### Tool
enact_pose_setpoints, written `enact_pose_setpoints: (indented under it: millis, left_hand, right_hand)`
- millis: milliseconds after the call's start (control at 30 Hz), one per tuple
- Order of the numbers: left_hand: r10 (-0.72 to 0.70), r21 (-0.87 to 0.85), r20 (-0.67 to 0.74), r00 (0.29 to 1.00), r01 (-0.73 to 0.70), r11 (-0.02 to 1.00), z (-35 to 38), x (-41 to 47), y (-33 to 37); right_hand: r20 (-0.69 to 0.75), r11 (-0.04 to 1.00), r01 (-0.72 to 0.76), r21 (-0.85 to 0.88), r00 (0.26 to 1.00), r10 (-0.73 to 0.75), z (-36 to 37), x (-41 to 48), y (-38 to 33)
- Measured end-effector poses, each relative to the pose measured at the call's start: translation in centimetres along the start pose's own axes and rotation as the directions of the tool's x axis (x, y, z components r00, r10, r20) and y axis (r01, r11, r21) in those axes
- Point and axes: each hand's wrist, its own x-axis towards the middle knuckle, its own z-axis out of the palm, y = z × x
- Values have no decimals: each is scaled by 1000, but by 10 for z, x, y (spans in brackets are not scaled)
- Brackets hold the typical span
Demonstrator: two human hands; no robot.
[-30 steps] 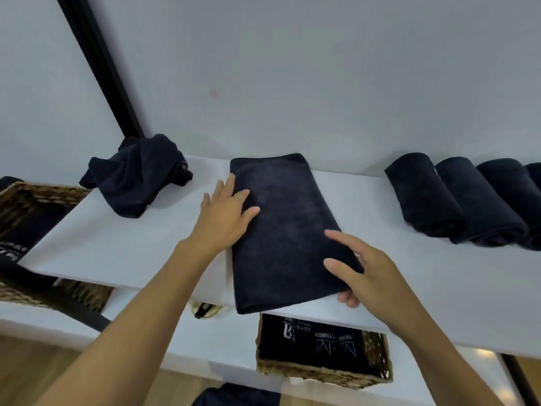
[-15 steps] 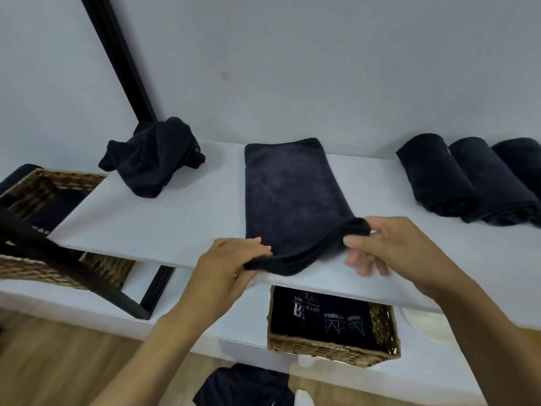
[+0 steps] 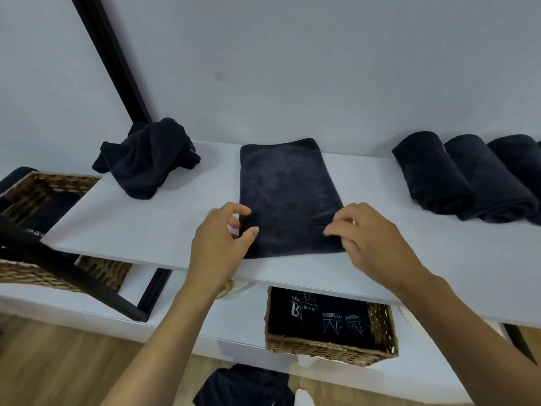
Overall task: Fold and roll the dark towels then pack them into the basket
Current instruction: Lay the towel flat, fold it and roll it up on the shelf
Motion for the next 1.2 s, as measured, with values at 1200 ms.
enact_pose_setpoints:
  millis: [1200]
  left_hand:
    - [563,339,234,792,-610,717,2,17,-6]
  right_hand:
    - [197,992,-83,94,978,63,-2,3,23]
